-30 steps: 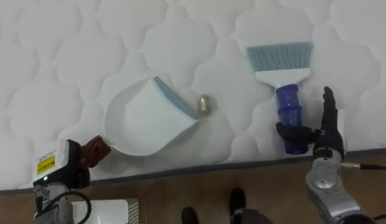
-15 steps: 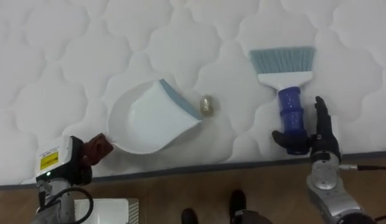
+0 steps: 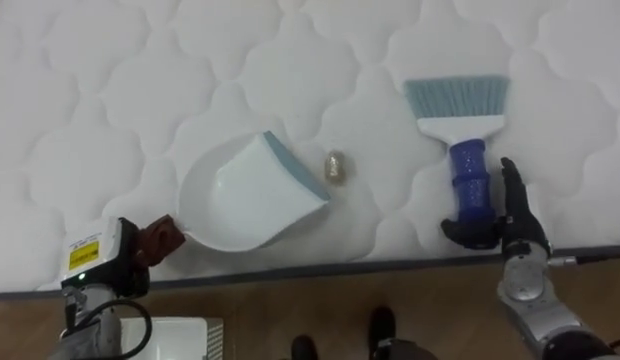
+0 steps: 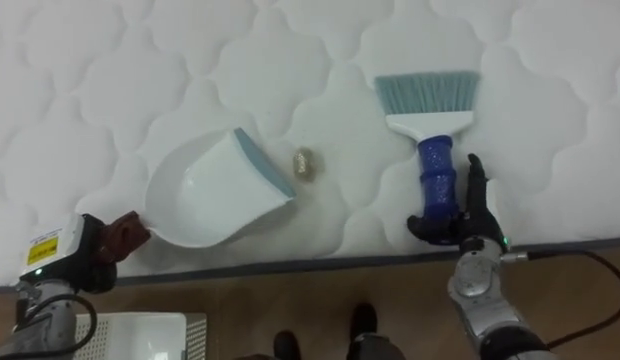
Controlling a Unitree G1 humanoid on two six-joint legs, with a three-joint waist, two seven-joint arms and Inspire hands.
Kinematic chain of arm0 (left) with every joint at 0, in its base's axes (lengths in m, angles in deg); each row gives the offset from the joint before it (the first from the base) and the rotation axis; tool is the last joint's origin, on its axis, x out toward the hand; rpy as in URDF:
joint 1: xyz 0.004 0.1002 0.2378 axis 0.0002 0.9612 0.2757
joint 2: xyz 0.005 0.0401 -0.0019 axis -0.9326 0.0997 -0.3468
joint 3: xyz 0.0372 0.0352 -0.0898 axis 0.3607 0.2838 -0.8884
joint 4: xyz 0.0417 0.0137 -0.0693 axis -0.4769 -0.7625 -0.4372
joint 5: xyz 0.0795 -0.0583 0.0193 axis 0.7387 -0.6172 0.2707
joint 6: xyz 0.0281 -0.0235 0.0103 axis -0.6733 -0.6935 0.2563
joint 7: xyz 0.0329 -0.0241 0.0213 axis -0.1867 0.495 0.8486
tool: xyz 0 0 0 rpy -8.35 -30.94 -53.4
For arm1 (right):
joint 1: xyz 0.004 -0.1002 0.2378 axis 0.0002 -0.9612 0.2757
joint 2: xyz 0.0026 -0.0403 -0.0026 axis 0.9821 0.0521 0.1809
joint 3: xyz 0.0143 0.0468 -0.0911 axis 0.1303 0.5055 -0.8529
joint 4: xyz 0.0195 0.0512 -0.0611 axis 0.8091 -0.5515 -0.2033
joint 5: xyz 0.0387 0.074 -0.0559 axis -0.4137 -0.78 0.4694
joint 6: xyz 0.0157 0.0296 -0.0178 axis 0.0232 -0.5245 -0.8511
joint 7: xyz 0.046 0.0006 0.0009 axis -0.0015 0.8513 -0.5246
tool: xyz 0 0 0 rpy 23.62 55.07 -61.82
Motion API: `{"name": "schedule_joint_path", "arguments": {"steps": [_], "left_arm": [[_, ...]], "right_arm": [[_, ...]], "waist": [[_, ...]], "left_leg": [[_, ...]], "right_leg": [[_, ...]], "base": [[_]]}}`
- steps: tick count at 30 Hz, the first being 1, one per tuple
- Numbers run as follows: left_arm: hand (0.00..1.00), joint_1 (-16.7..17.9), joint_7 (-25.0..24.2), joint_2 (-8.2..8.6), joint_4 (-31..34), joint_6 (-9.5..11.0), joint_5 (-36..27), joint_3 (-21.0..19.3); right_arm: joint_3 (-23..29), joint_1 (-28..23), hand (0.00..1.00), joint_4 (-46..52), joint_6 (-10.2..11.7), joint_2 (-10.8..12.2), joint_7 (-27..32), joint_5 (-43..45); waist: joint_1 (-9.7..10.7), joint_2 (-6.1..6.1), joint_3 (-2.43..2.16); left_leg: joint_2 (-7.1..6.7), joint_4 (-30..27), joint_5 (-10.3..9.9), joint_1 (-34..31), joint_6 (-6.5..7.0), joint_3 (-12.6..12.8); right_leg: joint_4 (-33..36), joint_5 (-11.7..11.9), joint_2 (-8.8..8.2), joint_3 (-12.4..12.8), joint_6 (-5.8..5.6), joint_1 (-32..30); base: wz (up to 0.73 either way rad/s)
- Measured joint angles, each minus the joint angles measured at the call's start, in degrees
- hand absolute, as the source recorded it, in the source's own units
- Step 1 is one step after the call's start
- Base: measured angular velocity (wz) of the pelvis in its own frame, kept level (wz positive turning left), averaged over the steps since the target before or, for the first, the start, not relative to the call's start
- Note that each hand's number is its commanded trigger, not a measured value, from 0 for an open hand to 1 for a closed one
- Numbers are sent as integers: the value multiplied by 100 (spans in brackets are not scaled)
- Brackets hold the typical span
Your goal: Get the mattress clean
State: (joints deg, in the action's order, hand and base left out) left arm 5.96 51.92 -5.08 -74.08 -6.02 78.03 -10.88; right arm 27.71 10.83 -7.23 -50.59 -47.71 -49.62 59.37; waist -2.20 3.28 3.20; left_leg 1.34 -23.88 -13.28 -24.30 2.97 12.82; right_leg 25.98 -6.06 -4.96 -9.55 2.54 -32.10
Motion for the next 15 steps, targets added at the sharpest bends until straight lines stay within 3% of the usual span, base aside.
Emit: {"name": "schedule_joint_path", "arguments": {"steps": [1, 5, 10, 15], "left_arm": [[100, -35, -1, 0, 0, -8, 3, 12], [100, -47, -13, 1, 19, -67, 11, 51], [100, -38, -16, 24, 29, -193, 23, 133], [100, -40, -16, 24, 43, -213, 18, 156]], "right_arm": [[-1, 25, 100, -45, -10, -10, -1, 44], [1, 158, 100, -214, -144, -61, 10, 257], [20, 372, 100, -285, -411, -357, 7, 344], [29, 415, 100, -367, -522, -395, 33, 339]], "waist": [[-1, -6, 5], [1, -11, 10], [-43, -41, 30], [-52, -41, 30]], "left_leg": [[-9, 4, 3, -5, 5, -1], [-33, 40, 7, -2, 16, -7], [-14, 42, 6, -30, 14, -25], [5, 11, 12, -54, 5, -35]], "right_leg": [[0, 0, -18, -5, 0, -1], [7, 2, -55, -31, -4, 5], [-30, 10, -46, -71, 13, 0], [-41, 12, -11, -78, 18, -8]], "base": [[7], [5], [2], [0]]}}
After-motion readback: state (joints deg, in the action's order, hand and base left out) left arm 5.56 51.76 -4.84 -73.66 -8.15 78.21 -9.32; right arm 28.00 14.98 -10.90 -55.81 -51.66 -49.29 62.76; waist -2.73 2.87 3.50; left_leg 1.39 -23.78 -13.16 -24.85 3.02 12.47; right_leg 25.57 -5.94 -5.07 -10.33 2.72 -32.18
